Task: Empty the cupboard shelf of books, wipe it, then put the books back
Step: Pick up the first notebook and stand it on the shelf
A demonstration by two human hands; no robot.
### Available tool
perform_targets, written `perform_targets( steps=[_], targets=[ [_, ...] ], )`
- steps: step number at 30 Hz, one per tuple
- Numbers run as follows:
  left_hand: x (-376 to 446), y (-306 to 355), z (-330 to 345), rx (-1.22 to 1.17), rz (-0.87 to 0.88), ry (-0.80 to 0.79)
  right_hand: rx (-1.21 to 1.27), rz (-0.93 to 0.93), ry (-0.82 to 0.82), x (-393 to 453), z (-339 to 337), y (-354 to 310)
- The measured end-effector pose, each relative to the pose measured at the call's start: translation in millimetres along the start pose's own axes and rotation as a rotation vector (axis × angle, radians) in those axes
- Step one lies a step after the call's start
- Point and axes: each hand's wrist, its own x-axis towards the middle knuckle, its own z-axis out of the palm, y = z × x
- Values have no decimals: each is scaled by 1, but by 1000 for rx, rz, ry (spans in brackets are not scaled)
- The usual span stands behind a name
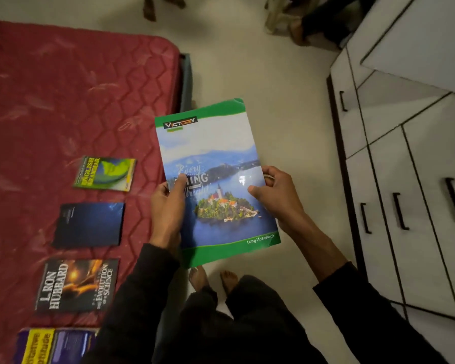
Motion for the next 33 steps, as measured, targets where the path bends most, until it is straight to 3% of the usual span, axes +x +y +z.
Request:
perform_targets(
  steps=[13, 33],
  targets=[
    [29, 21, 152, 166, -67, -396, 202, 85, 367, 29, -109, 25],
    [-11, 57, 466, 345, -35, -802, 364, 153, 792, 98, -353, 43]
  ],
)
